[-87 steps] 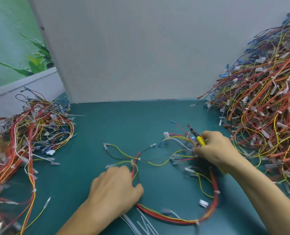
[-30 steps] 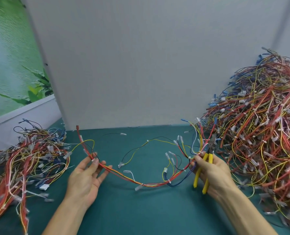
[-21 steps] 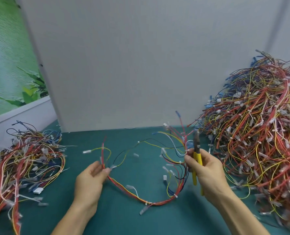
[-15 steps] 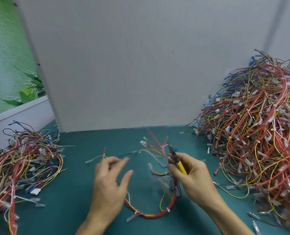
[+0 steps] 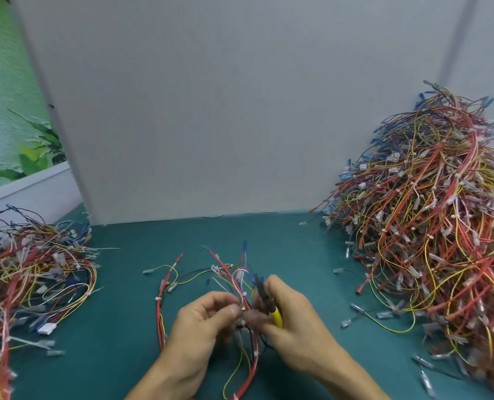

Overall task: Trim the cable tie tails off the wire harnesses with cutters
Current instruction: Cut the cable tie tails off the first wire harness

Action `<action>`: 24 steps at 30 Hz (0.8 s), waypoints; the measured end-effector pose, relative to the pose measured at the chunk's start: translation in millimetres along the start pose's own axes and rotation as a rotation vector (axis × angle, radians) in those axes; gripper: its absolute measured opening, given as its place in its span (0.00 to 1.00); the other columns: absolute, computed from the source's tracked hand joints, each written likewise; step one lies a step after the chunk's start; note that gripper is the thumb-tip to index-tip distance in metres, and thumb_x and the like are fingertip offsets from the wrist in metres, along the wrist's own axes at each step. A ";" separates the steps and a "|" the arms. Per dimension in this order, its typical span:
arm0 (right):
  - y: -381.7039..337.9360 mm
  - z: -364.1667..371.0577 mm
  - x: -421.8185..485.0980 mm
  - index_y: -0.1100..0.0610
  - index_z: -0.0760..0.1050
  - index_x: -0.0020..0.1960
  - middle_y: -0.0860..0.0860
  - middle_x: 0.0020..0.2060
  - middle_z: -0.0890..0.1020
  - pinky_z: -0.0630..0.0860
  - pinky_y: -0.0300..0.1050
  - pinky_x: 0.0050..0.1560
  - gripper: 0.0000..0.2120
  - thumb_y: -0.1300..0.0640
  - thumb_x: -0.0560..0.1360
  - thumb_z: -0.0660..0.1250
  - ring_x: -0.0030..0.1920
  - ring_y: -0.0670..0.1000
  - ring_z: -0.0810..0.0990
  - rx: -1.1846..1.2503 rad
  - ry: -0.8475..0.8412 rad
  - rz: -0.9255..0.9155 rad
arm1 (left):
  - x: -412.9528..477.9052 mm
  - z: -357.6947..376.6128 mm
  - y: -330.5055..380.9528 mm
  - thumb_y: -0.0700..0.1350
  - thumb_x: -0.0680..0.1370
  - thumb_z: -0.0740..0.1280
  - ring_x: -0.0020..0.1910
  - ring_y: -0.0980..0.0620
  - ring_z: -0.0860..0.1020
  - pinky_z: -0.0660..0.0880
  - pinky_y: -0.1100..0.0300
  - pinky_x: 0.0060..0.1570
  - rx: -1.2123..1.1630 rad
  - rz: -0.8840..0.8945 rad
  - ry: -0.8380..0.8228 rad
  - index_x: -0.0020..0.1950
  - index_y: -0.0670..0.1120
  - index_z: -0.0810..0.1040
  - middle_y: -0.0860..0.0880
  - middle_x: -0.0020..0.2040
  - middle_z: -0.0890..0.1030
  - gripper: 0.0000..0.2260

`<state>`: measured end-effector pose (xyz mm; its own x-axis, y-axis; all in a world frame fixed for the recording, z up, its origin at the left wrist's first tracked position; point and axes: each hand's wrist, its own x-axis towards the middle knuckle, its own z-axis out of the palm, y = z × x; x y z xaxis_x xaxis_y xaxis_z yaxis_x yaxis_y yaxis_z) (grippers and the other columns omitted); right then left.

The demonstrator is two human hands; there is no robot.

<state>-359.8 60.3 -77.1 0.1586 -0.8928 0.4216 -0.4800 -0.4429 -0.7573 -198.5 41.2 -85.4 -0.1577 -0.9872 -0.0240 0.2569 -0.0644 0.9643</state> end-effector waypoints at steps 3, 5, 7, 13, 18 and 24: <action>-1.5 -1.5 0.4 0.53 0.65 0.36 0.48 0.32 0.74 0.68 0.41 0.36 0.15 0.56 0.74 0.71 0.32 0.46 0.68 -0.049 0.167 0.016 | 3.3 -5.8 4.3 0.34 0.66 0.68 0.28 0.52 0.77 0.76 0.62 0.28 -0.159 -0.006 0.037 0.43 0.38 0.77 0.44 0.31 0.79 0.06; -2.4 -2.4 0.3 0.50 0.66 0.35 0.41 0.31 0.76 0.67 0.34 0.33 0.15 0.55 0.74 0.72 0.32 0.44 0.71 -0.059 0.197 0.045 | 3.6 -7.4 5.0 0.34 0.68 0.68 0.29 0.50 0.79 0.79 0.60 0.30 -0.190 -0.013 0.050 0.44 0.37 0.77 0.44 0.32 0.79 0.06; -0.9 -1.2 -0.2 0.50 0.70 0.38 0.40 0.35 0.79 0.70 0.33 0.37 0.11 0.54 0.75 0.70 0.36 0.44 0.75 -0.083 0.149 0.094 | 1.8 -8.8 4.4 0.31 0.72 0.68 0.31 0.50 0.78 0.77 0.61 0.31 -0.018 0.007 0.057 0.43 0.40 0.78 0.45 0.31 0.79 0.04; -1.1 4.0 -1.8 0.51 0.74 0.46 0.37 0.43 0.80 0.71 0.33 0.44 0.04 0.59 0.77 0.65 0.45 0.42 0.77 -0.014 0.035 0.188 | -21.2 0.6 8.4 0.68 0.60 0.69 0.33 0.65 0.74 0.66 0.66 0.33 1.231 0.208 -0.326 0.40 0.62 0.77 0.66 0.37 0.77 0.15; -9.2 -5.0 0.6 0.54 0.72 0.39 0.46 0.29 0.75 0.68 0.40 0.37 0.08 0.56 0.75 0.68 0.33 0.45 0.71 -0.140 0.243 0.186 | -17.3 7.3 -3.9 0.62 0.71 0.61 0.51 0.51 0.76 0.70 0.59 0.43 1.523 0.439 -0.297 0.54 0.57 0.70 0.55 0.51 0.76 0.14; -20.0 -4.1 -3.6 0.55 0.73 0.38 0.49 0.28 0.75 0.69 0.47 0.40 0.13 0.48 0.76 0.66 0.36 0.54 0.73 -0.274 0.199 0.293 | -6.0 5.2 -1.0 0.43 0.73 0.72 0.27 0.57 0.72 0.71 0.63 0.32 0.674 0.327 0.126 0.39 0.48 0.83 0.52 0.28 0.76 0.04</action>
<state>-354.3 72.7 -61.5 -0.1739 -0.9323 0.3171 -0.6954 -0.1117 -0.7099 -202.8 47.9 -84.9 -0.0533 -0.9525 0.3000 -0.3726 0.2977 0.8790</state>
